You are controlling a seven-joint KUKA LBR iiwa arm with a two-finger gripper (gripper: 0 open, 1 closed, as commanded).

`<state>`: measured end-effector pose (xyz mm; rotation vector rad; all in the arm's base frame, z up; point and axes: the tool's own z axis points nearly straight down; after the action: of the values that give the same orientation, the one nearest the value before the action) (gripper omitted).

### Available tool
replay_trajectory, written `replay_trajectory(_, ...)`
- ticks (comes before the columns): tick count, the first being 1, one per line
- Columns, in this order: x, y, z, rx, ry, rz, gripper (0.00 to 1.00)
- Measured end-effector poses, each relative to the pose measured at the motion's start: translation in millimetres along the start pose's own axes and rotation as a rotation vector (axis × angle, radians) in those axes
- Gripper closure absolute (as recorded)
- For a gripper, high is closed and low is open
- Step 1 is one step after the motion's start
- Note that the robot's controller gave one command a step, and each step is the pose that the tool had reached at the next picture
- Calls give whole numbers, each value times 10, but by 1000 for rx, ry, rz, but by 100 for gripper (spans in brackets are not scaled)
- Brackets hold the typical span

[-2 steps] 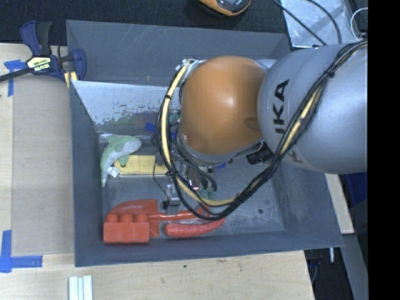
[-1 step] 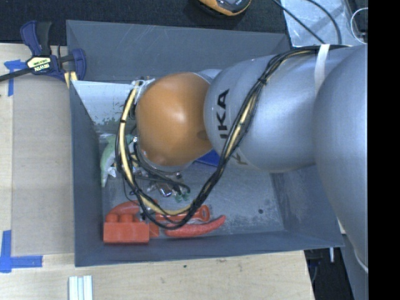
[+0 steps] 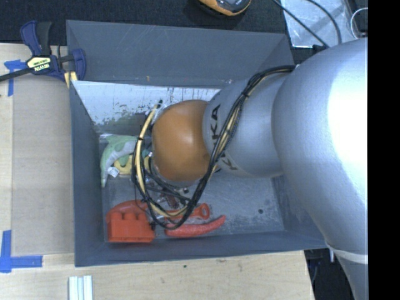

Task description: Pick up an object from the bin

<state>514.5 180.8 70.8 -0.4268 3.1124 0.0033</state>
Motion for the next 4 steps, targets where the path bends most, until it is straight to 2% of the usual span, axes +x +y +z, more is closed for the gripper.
replay_trajectory(1,-139,-21,-62,0,-5,-321,100)
replay_trajectory(2,-140,-20,-62,0,-4,-320,100)
replay_trajectory(3,-321,-523,-734,5,-17,-318,100)
replay_trajectory(4,-230,-262,-843,-1,-10,-283,100)
